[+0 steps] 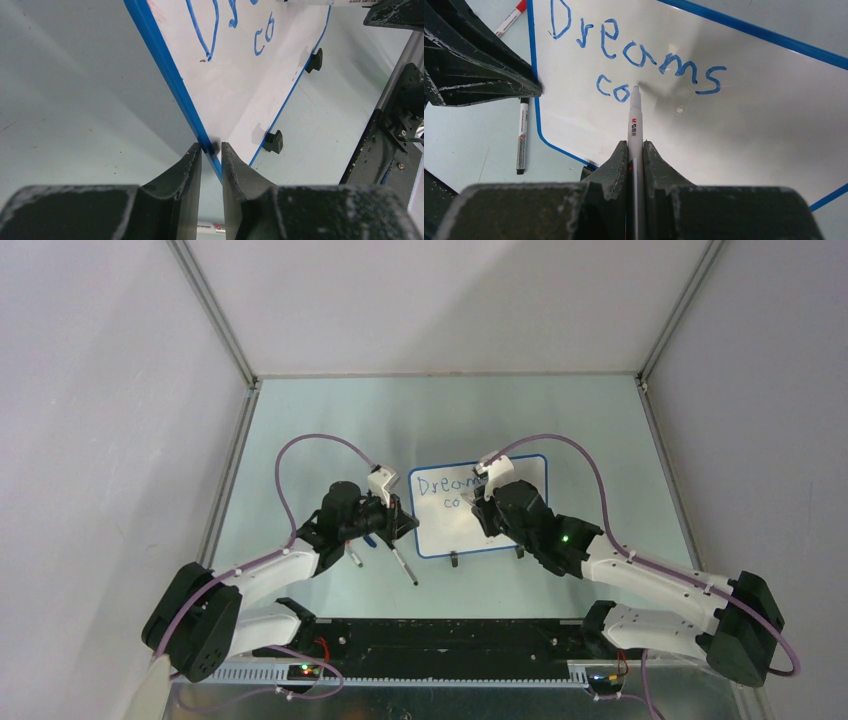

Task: Write a sentence on the whiteboard
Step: Write a sentence with the whiteboard marker.

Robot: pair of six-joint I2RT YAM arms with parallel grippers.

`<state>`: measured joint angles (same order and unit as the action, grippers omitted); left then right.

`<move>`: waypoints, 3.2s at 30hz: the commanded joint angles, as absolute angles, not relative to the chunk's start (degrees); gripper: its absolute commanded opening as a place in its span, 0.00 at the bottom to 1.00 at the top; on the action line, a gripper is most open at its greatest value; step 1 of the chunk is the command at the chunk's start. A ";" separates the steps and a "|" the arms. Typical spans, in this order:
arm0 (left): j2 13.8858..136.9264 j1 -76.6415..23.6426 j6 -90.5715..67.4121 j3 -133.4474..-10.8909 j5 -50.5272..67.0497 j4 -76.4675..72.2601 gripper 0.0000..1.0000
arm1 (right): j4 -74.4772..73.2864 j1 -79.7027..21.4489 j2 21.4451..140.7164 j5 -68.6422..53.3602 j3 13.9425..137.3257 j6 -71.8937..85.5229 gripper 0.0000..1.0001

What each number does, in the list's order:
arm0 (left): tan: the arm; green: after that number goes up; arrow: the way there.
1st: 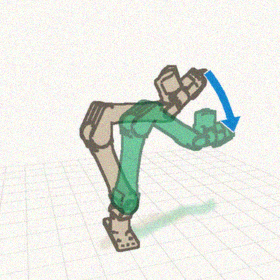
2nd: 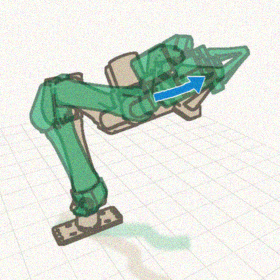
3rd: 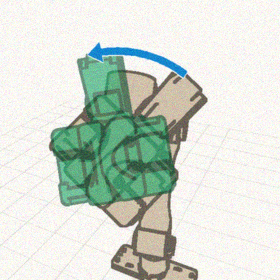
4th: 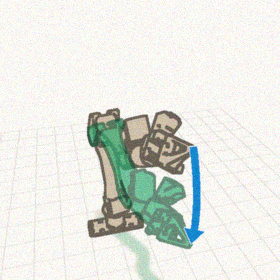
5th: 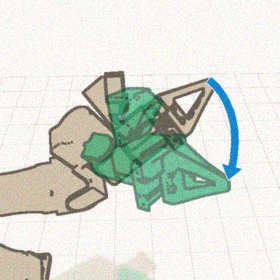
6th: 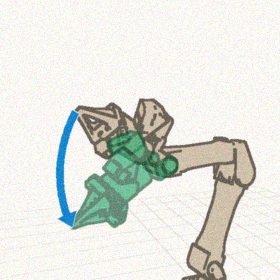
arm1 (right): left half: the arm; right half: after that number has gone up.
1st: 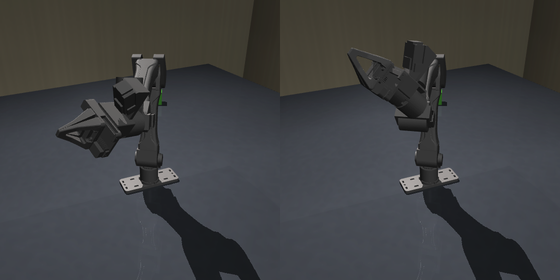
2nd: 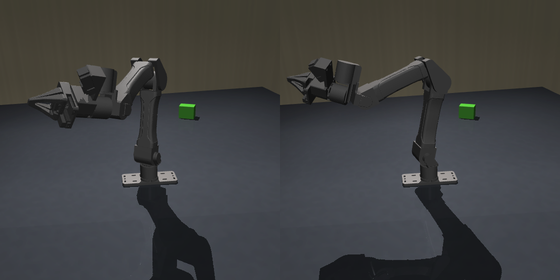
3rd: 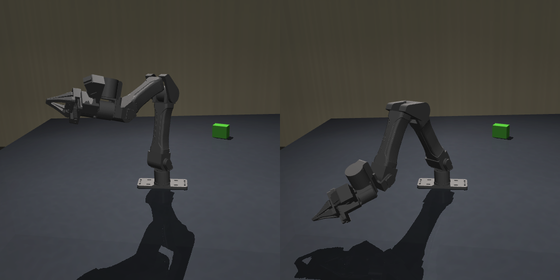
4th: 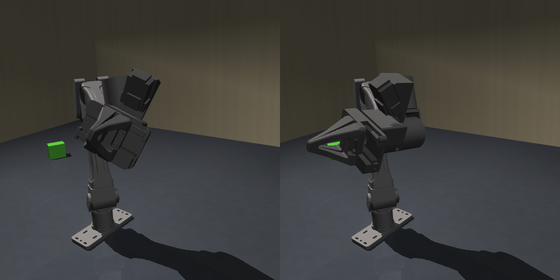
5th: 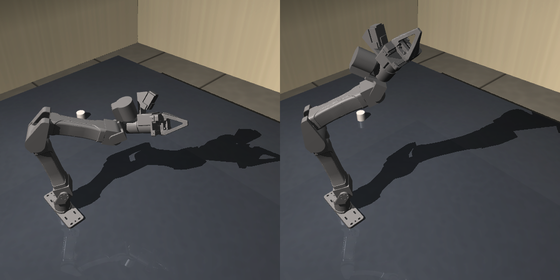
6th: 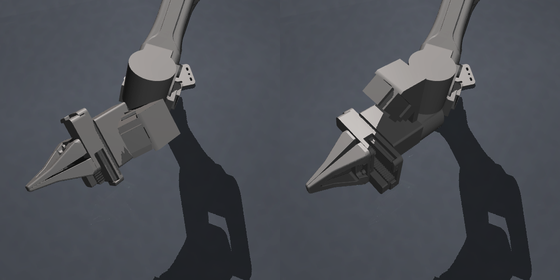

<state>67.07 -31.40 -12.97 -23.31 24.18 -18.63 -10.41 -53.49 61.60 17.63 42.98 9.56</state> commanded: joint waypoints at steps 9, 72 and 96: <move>66.14 -31.71 -11.69 -24.54 24.65 -19.24 0.26 | -10.11 -52.65 63.18 19.07 43.07 10.17 0.00; 65.81 -31.70 -11.61 -24.42 24.69 -19.25 0.26 | -14.93 -50.89 65.07 17.15 47.32 10.16 0.00; 65.83 -31.73 -11.61 -24.43 24.68 -19.24 0.26 | -15.12 -49.63 64.48 17.46 48.41 9.91 0.00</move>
